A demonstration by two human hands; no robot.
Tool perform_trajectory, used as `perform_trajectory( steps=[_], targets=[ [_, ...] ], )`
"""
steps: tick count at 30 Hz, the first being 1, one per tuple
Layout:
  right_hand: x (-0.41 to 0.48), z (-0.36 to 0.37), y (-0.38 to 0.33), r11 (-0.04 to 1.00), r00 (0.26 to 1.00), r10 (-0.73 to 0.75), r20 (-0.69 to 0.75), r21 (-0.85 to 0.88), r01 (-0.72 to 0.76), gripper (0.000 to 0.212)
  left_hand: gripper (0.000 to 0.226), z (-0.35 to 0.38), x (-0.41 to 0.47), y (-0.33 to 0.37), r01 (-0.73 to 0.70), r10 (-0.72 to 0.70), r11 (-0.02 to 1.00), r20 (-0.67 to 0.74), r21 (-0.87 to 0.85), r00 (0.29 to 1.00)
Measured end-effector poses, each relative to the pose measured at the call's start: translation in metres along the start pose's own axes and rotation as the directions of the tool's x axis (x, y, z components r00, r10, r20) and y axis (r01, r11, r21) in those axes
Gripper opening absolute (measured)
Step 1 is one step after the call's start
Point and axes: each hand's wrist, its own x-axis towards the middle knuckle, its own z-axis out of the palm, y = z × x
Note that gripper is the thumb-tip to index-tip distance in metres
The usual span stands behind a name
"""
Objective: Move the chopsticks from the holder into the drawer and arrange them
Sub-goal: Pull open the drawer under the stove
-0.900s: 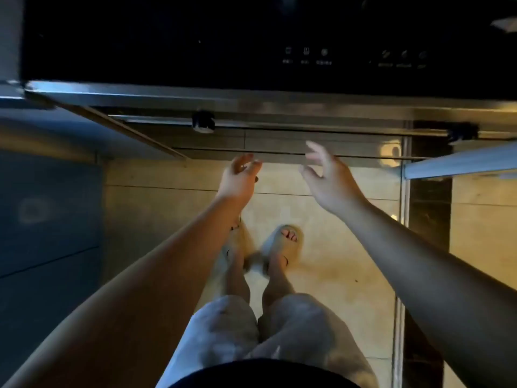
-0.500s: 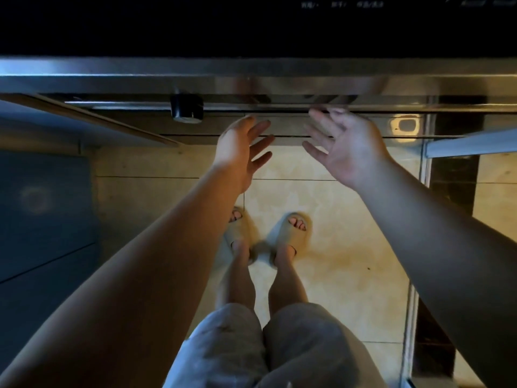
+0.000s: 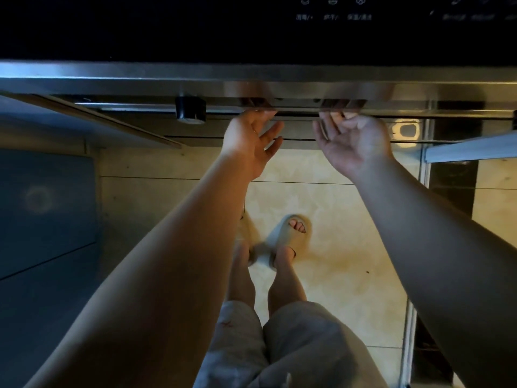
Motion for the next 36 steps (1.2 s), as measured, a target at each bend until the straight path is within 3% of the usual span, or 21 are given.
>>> perform_trajectory(
  steps=[12, 15, 19, 23, 27, 36],
  targets=[
    [-0.019, 0.01, -0.006, 0.997, 0.999, 0.001, -0.036, -0.083, -0.004, 0.044, 0.045, 0.004, -0.013, 0.006, 0.04, -0.034, 0.992, -0.052, 0.121, 0.998],
    [-0.019, 0.009, -0.005, 0.996, 0.999, -0.009, -0.038, -0.086, 0.005, 0.043, 0.044, 0.007, -0.017, 0.007, 0.038, -0.031, 0.991, -0.055, 0.129, 0.998],
    [-0.023, 0.002, 0.003, 0.994, 0.998, -0.006, -0.068, -0.109, -0.001, 0.023, 0.032, 0.0, -0.02, 0.001, 0.067, -0.056, 0.988, -0.08, 0.138, 0.995],
    [-0.035, -0.022, 0.015, 0.995, 0.998, 0.021, -0.055, -0.091, -0.026, 0.029, 0.027, -0.014, -0.035, -0.022, 0.081, -0.066, 0.989, -0.12, 0.125, 0.991],
    [-0.052, -0.046, 0.023, 0.994, 0.997, 0.052, -0.057, -0.097, -0.057, 0.039, 0.022, -0.026, -0.053, -0.038, 0.133, -0.109, 0.981, -0.166, 0.14, 0.98],
    [-0.096, -0.087, 0.049, 0.981, 0.979, 0.112, -0.172, -0.136, -0.136, 0.028, 0.029, -0.053, -0.101, -0.071, 0.305, -0.257, 0.938, -0.262, 0.163, 0.93]
  ],
)
